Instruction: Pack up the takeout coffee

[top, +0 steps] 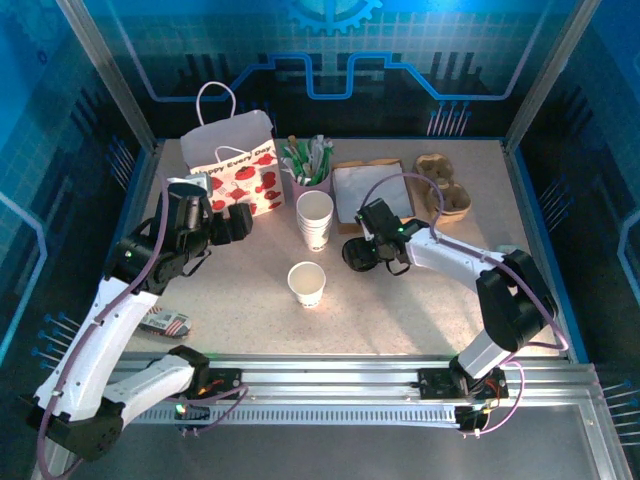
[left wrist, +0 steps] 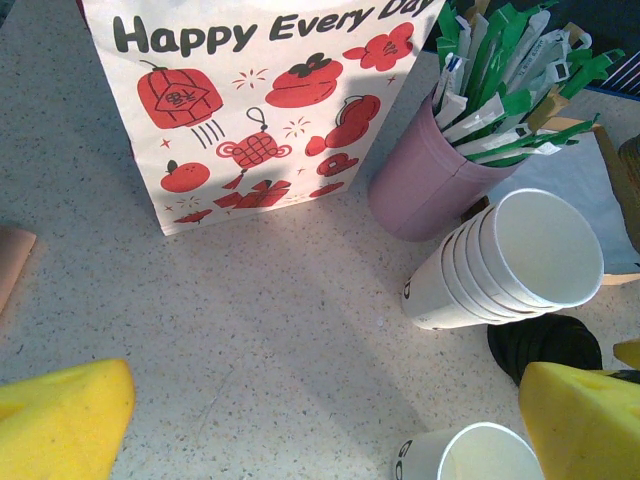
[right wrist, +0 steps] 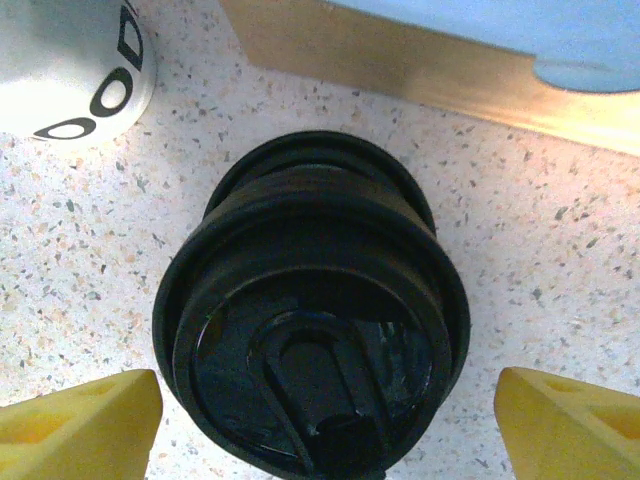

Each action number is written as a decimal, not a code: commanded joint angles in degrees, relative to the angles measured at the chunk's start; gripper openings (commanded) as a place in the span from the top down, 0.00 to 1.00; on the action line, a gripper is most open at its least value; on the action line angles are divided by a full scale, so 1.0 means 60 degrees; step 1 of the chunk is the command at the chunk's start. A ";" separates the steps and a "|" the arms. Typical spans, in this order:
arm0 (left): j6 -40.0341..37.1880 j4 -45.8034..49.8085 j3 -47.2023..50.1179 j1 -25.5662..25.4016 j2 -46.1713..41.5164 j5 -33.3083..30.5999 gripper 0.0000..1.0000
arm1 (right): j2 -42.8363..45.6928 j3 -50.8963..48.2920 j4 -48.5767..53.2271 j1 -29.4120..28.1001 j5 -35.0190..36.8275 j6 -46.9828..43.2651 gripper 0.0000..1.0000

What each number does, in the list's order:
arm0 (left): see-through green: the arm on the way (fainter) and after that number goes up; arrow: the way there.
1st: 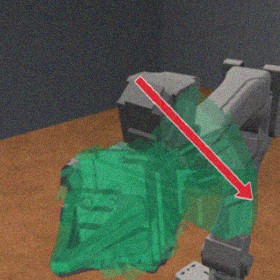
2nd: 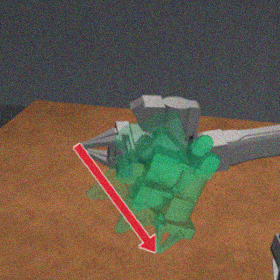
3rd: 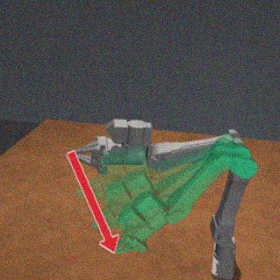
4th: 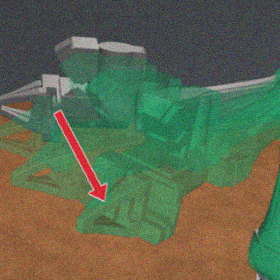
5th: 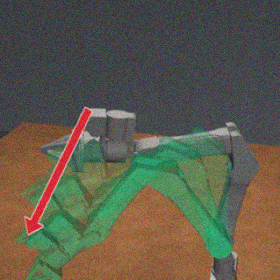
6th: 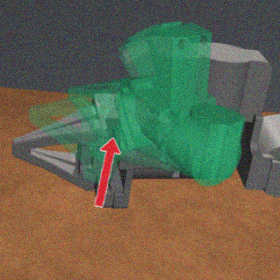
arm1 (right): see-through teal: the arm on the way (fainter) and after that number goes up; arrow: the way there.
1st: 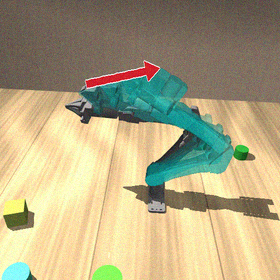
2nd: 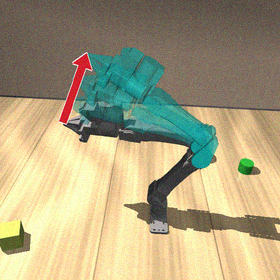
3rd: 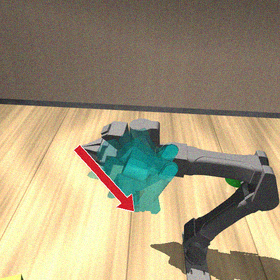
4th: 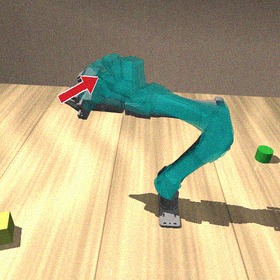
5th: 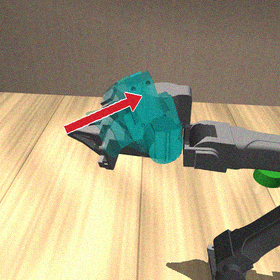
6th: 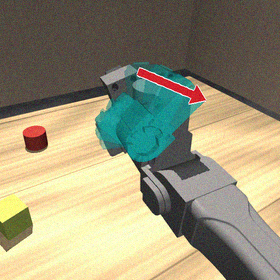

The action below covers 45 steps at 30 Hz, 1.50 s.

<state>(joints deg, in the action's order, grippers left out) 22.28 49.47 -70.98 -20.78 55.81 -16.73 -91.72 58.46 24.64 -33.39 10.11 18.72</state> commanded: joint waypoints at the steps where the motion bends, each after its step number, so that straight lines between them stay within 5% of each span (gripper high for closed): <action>1: -0.0143 0.0039 0.0102 0.0108 -0.0088 -0.0033 0.01 | -0.0009 -0.0118 -0.0183 0.0112 -0.0268 0.0220 0.14; 23: 0.0151 -0.0068 0.0180 0.0123 0.0055 0.0388 0.01 | -0.0338 -0.0338 -0.0503 0.0014 -0.0452 0.0192 0.28; 36: 0.1399 -0.1137 0.0307 0.0065 0.0933 0.2805 0.01 | 0.0814 -0.0729 -0.0806 0.0290 -0.0773 0.0328 0.34; 45: 0.2224 -0.1759 -0.1144 -0.1526 0.2653 0.2879 0.02 | 0.1620 -0.1289 -0.1473 0.0843 -0.1670 0.0800 0.35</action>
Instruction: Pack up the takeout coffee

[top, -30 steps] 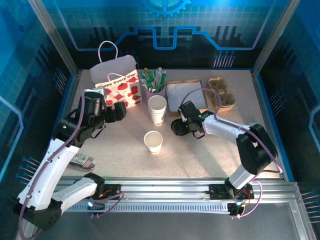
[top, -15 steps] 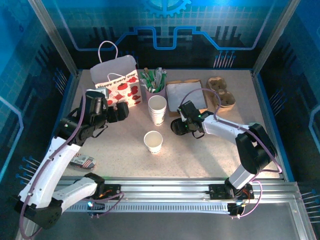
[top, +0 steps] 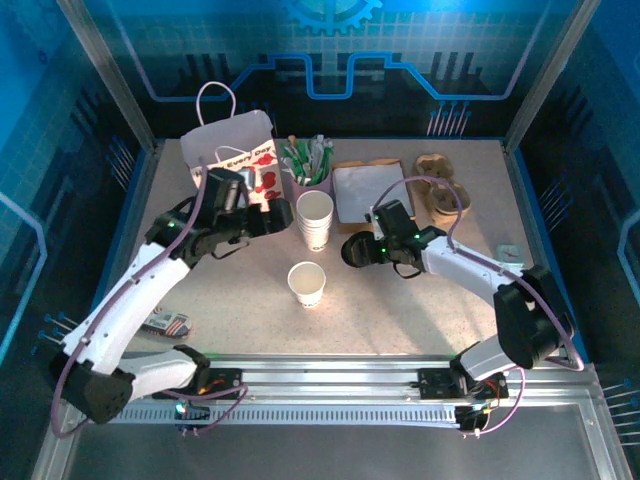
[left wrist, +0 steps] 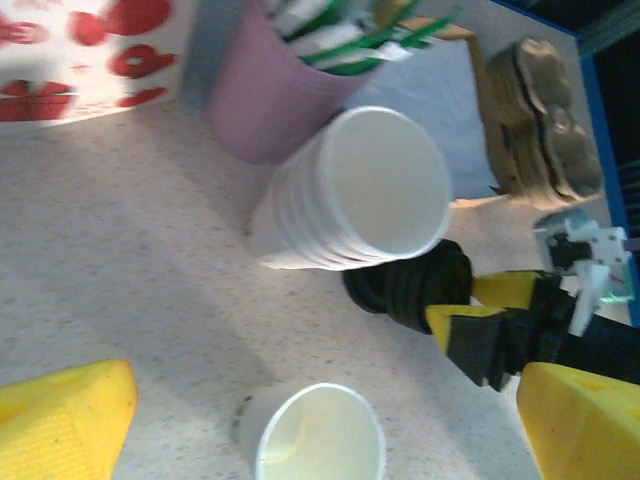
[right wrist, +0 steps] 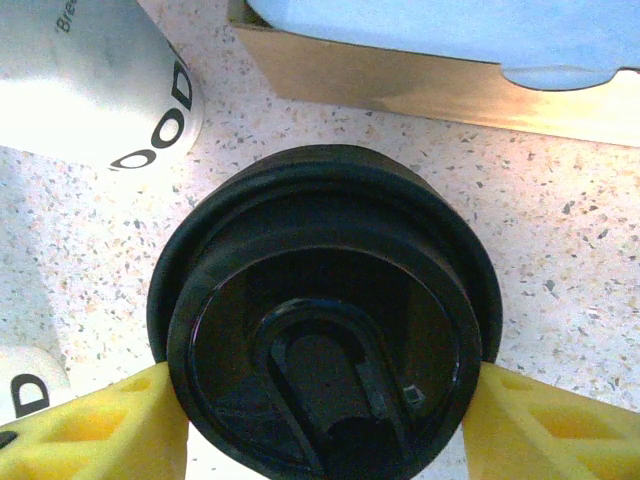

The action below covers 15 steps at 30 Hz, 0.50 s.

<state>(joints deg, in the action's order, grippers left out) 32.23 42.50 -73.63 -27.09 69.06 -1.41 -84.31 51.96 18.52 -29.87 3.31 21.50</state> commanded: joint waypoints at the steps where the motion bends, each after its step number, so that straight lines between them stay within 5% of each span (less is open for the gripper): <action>1: 0.0699 -0.0681 -0.0924 -0.0671 0.0736 0.0366 0.02 | 0.0488 -0.0333 -0.0572 0.0346 -0.0643 0.0399 0.35; 15: 0.3531 -0.3084 -0.2260 -0.1976 0.3391 0.1012 0.02 | 0.1855 -0.1674 -0.1499 0.1068 -0.1412 0.1059 0.36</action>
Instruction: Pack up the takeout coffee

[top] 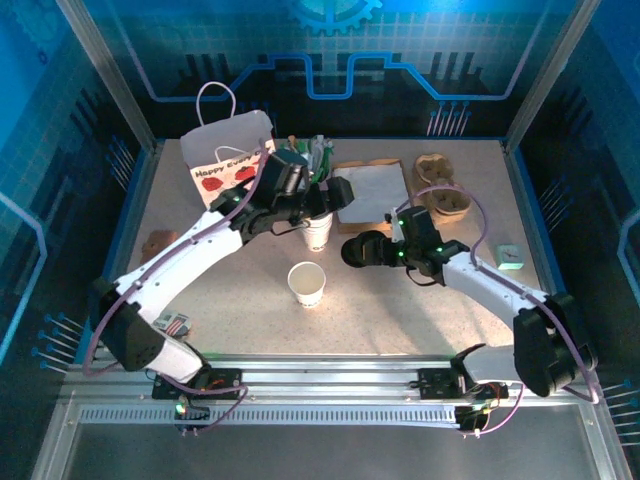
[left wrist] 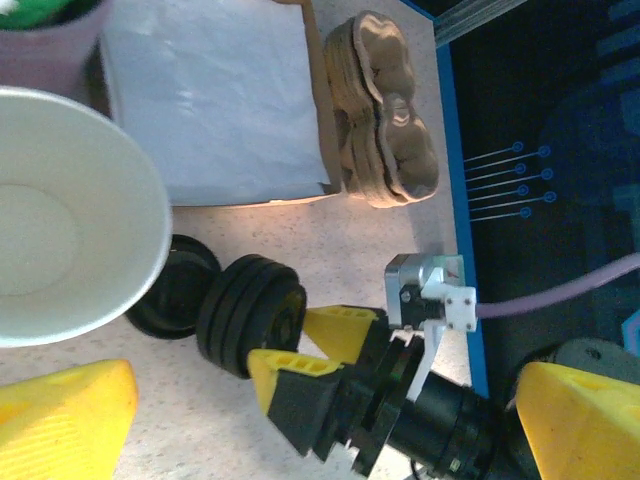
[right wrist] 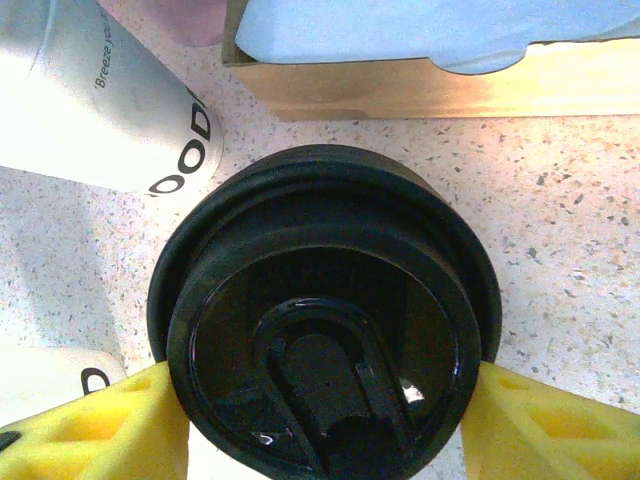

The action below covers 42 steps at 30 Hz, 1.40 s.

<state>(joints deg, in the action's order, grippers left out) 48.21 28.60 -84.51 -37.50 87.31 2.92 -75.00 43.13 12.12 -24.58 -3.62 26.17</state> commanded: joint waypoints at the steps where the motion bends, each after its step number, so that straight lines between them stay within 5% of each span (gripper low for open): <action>1: 0.1012 -0.0827 -0.0563 -0.0325 0.0516 0.0248 0.02 | 0.0375 -0.0295 -0.0523 0.0210 -0.0311 0.0316 0.36; 10: 0.2210 -0.1830 -0.0693 -0.0665 0.1677 0.0597 0.02 | 0.0884 -0.0990 -0.1364 0.0462 -0.0638 0.0705 0.36; 42: 0.3087 -0.2840 0.0101 -0.0861 0.2877 0.0853 0.02 | 0.1171 -0.1771 -0.2710 0.0493 -0.0716 0.1138 0.37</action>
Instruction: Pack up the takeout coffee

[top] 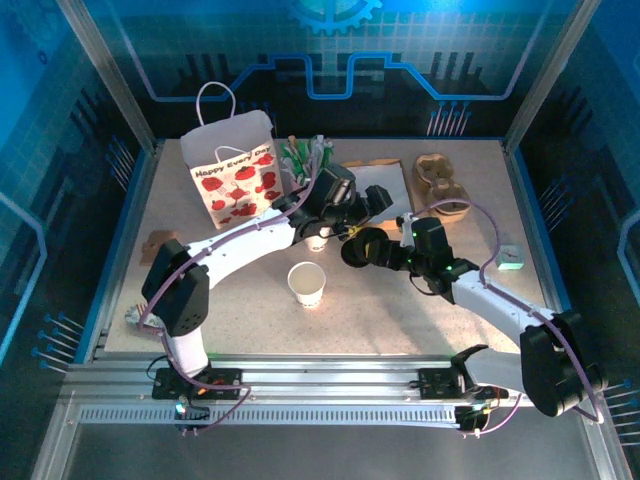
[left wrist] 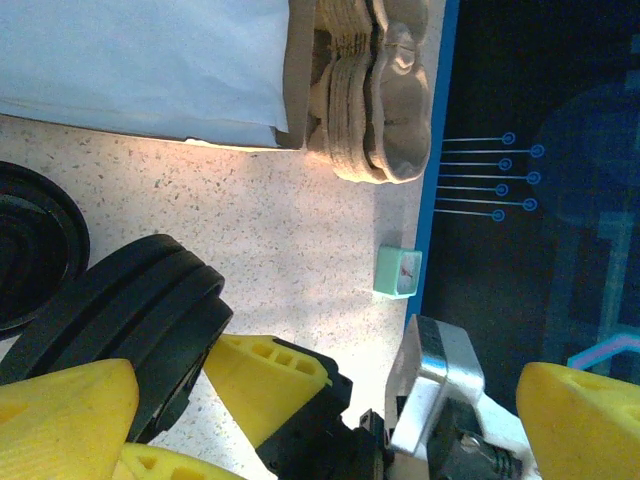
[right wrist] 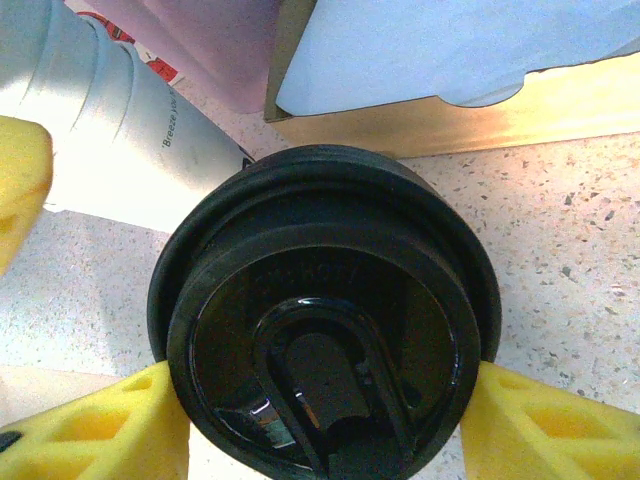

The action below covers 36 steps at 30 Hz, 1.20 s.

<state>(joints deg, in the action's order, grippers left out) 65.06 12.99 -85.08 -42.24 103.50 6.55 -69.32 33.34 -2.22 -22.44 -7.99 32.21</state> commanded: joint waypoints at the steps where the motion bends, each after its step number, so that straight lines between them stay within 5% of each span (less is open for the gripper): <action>1: 0.0337 -0.0300 0.0238 -0.0067 0.0199 0.0269 0.02 | 0.0232 -0.0150 -0.0365 0.0136 0.0006 0.0126 0.37; 36: 0.0510 -0.0618 0.0821 0.0046 0.0782 0.0229 0.02 | 0.0304 -0.0518 -0.0872 0.0136 -0.0024 0.0214 0.37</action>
<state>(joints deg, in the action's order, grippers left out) 67.55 9.50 -80.60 -42.44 107.63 7.38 -68.49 30.68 -5.69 -22.44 -8.01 33.23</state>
